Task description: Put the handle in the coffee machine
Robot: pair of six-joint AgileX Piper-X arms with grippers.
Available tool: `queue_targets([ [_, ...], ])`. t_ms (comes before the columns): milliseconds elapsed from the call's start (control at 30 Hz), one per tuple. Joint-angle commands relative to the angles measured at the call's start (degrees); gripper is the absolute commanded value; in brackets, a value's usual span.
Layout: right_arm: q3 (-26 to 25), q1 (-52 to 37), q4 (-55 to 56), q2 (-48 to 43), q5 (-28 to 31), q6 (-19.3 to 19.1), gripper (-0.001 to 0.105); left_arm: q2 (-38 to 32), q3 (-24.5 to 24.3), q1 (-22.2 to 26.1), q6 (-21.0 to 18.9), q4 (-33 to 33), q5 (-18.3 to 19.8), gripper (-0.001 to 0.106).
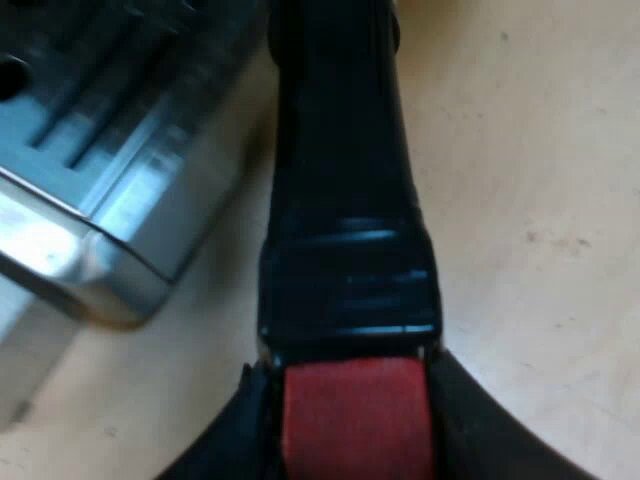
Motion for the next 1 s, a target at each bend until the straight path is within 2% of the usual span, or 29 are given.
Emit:
queue_targets([
  [33,0.2,3.7,-3.2,-0.6,13.1,-0.1,0.105,-0.8,-1.2,1.2,2.1,-0.6,3.5,0.000],
  [233,2.8,10.3,-9.0,-0.6,26.6,3.0,0.105,1.4,-1.2,1.5,3.4,-0.6,5.5,0.000],
  [400,6.6,13.6,-15.5,-0.6,31.0,3.3,0.105,3.8,-1.3,1.5,4.9,-0.9,6.0,0.000],
  [533,11.2,15.9,-22.8,-0.6,38.7,3.3,0.105,6.1,-2.0,1.7,7.6,-1.1,6.0,0.000],
  [800,17.5,18.0,-37.2,0.2,47.5,3.1,0.105,11.9,-2.7,8.2,10.1,-4.4,9.1,0.000],
  [900,18.6,18.0,-44.5,2.5,47.8,-0.8,0.105,14.1,-3.3,8.6,11.6,-4.0,9.9,0.000],
  [967,18.9,18.0,-51.3,5.1,48.1,-5.4,0.105,15.6,-3.9,8.5,12.5,-4.0,9.9,0.000],
  [1000,18.9,18.0,-52.7,5.8,48.5,-6.4,0.105,15.9,-4.2,8.5,12.7,-4.0,9.9,0.000],
])
